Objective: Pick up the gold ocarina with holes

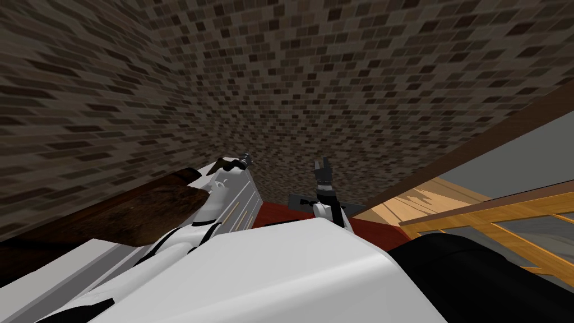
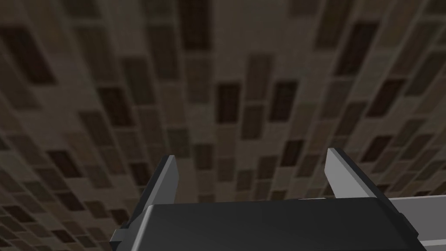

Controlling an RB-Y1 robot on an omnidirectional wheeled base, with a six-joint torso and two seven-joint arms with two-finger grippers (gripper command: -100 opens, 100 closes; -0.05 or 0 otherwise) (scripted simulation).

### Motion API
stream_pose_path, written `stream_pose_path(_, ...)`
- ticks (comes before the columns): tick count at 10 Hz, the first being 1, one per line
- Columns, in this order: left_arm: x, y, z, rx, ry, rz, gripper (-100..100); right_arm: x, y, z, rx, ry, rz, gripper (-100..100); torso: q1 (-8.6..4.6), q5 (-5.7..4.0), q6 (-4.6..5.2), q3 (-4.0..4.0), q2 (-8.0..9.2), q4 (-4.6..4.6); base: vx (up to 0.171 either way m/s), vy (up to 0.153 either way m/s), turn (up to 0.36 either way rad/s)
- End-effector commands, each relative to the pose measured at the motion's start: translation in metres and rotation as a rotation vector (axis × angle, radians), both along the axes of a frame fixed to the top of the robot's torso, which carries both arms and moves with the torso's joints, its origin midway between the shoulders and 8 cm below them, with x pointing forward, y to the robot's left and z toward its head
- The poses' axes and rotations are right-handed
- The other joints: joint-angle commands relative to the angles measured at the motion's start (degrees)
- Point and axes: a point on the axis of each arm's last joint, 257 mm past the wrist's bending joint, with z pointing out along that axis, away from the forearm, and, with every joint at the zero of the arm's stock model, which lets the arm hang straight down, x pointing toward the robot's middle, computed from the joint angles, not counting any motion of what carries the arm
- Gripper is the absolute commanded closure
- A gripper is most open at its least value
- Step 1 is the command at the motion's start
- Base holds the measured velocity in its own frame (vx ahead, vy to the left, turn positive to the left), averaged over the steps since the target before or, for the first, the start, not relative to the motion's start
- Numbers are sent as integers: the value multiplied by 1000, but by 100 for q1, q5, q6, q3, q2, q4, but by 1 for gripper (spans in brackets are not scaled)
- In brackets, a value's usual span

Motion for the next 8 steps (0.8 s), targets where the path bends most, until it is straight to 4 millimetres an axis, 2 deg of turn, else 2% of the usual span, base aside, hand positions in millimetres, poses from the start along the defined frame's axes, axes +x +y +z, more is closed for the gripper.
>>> stream_pose_path(1,8,6,0,-10,38,17,-100,0,0,0,0,0,0,0,0,0,0,0,0,0,-17,1,-11)
stream_pose_path(2,7,7,-5,-9,57,22,-100,0,0,0,0,0,0,0,-1,0,0,0,0,0,-7,1,0)
stream_pose_path(3,15,22,0,-29,83,48,-100,0,0,0,0,0,0,0,-1,0,-1,0,-1,-1,-14,4,-12)
stream_pose_path(5,18,24,-6,-29,123,59,-100,0,0,0,0,0,0,0,1,1,-1,0,0,0,-10,5,-6)
stream_pose_path(6,25,39,-1,-53,149,89,-100,0,0,0,0,0,0,0,0,1,-1,-1,-1,-1,-10,5,-9)
stream_pose_path(8,27,40,-6,-54,187,100,-100,0,0,0,0,0,0,0,2,1,0,-1,-2,-1,-5,3,-2)
